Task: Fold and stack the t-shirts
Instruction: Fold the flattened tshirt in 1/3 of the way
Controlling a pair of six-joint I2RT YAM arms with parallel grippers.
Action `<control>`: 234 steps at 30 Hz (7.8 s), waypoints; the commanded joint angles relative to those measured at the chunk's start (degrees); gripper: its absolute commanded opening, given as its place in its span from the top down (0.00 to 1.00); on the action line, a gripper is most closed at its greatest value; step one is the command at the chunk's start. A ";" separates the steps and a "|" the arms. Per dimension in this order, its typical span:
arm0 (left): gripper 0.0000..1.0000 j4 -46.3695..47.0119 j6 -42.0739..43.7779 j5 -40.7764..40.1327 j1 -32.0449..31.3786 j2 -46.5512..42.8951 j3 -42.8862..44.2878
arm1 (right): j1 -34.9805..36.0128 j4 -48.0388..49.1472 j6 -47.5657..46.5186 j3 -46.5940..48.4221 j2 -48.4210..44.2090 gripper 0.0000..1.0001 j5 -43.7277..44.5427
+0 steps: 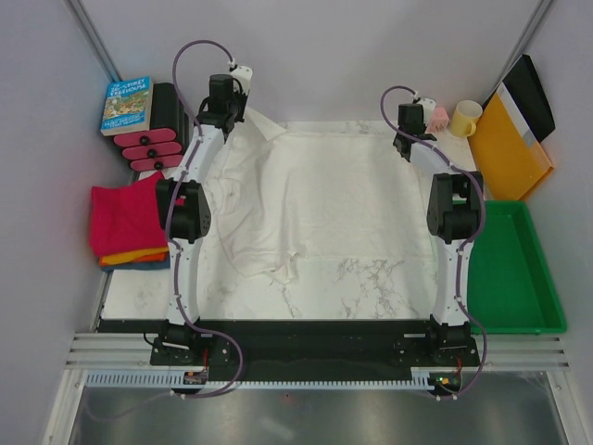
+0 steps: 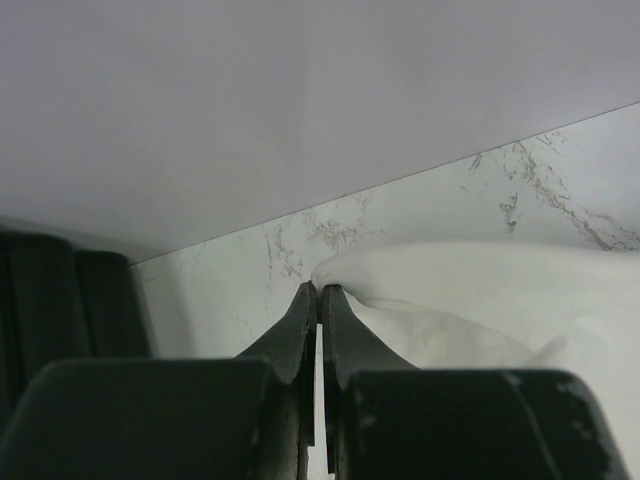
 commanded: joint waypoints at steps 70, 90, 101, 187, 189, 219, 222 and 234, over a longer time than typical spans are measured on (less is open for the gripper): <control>0.74 0.12 -4.61 2.98 2.38 -32.73 -55.09 | 0.23 -7.45 13.82 -41.50 -27.22 0.91 3.17; 0.51 -6.21 -6.63 7.37 -3.15 -18.24 -28.81 | 2.69 -5.78 11.36 -21.03 -19.41 1.00 -6.15; 0.50 -10.17 -5.67 6.85 -4.65 -7.35 -21.87 | 2.87 -9.29 12.41 -16.45 -9.91 1.00 -5.62; 0.98 -22.90 -6.45 5.09 0.80 -3.93 -25.92 | 25.81 -17.20 18.92 -47.39 -58.86 0.57 2.99; 0.98 -24.84 -6.37 4.74 0.80 -2.07 -20.58 | 25.81 -17.55 18.48 -47.48 -59.04 0.57 3.43; 0.37 -11.05 -9.00 9.49 3.34 -38.20 -45.17 | 30.02 -11.14 17.60 -34.82 -42.60 0.52 -8.97; 0.42 -11.05 -10.06 9.31 3.70 -30.29 -38.58 | 31.43 -11.84 17.34 -36.66 -45.32 0.52 -6.07; 0.47 -15.26 -11.55 9.05 2.73 -9.20 -10.98 | 31.43 -17.64 16.90 -41.41 -52.80 0.53 -2.98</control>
